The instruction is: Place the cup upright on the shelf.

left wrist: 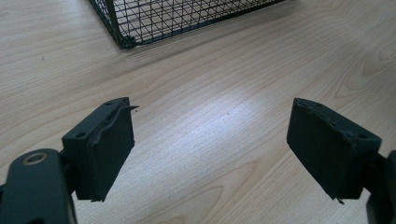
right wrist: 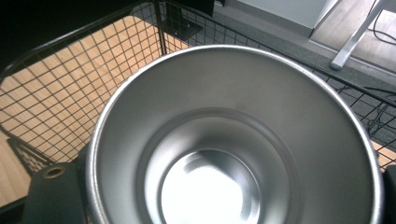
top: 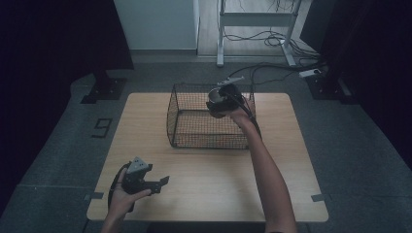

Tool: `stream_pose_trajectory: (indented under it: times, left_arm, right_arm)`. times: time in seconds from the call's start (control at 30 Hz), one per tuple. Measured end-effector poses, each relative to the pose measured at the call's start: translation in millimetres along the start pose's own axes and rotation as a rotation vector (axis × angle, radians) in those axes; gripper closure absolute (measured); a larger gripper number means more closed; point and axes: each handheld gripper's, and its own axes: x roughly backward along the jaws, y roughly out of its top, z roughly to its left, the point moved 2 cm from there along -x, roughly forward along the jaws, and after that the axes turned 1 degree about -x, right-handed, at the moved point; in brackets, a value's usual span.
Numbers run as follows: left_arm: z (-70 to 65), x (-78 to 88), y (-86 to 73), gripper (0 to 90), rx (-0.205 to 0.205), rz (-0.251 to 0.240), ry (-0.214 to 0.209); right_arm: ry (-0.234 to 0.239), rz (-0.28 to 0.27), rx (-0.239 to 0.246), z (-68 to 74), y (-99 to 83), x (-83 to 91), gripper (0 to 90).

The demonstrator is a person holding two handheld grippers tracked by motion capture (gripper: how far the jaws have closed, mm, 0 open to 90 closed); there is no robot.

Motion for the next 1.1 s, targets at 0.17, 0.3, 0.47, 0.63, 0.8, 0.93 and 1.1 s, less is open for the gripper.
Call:
stream_pose_trajectory:
  times: [0.17,0.3,0.47,0.63,0.8,0.93,1.1]
  left_arm:
    - [0.1,0.1,0.1,15.3,0.0,0.0,0.001]
    - [-1.2,-1.0,0.2,15.2,-0.001,0.001,-0.005]
    - [0.6,-0.3,-0.3,15.3,0.001,0.002,-0.003]
    - [1.1,1.1,-0.1,15.2,0.001,-0.003,-0.002]
    - [1.3,0.9,-0.3,15.3,0.002,-0.002,-0.001]
    - [1.1,1.1,-0.2,15.3,0.001,-0.003,-0.003]
    - [0.2,0.4,-0.1,15.2,-0.002,-0.001,-0.005]
  right_arm:
    - [0.006,-0.002,-0.002,-3.9,-1.4,-7.6,18.1]
    - [0.008,0.013,-0.006,-7.1,-4.8,-19.7,18.1]
    - [0.016,0.02,0.001,-7.3,-6.8,-29.5,18.1]
    - [0.017,0.026,0.0,-7.0,-7.9,-37.6,18.1]
    - [0.019,0.035,0.003,-6.7,-10.0,-43.8,18.1]
    - [0.02,0.05,0.005,-7.7,-14.6,-51.6,18.1]
    - [0.016,0.059,-0.006,-10.7,-18.9,-58.6,18.1]
